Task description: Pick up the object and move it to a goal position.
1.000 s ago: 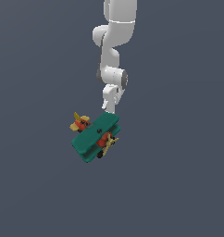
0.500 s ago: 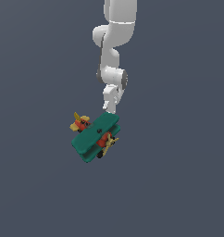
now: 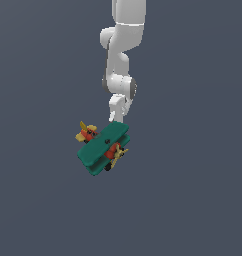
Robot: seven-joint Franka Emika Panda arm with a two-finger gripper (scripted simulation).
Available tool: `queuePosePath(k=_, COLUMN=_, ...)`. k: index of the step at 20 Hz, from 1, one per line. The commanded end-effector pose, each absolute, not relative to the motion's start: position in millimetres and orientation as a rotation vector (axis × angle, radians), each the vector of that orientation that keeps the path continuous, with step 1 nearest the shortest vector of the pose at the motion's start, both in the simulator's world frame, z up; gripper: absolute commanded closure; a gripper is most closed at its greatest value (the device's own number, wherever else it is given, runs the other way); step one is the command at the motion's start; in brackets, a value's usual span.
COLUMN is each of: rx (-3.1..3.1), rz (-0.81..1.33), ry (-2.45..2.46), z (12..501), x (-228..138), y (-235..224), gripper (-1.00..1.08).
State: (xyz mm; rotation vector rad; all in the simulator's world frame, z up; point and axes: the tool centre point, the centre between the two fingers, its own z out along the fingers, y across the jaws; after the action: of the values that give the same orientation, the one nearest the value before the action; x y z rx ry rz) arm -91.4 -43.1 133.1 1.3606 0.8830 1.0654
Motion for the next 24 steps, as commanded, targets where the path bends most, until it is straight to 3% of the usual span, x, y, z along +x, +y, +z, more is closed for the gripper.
queuePosePath(k=1, rx=1.36, rz=1.066, ry=0.884, z=133, x=-86, y=-45, gripper=-0.2)
queuePosePath(k=4, rx=1.362, rz=1.067, ry=0.883, z=133, x=-84, y=-44, gripper=-0.2)
queuePosePath(k=5, rx=1.362, rz=1.067, ry=0.883, z=133, x=-84, y=-44, gripper=1.08)
queuePosePath(k=24, rx=1.362, rz=1.066, ry=0.884, z=136, x=-92, y=-25, gripper=1.08)
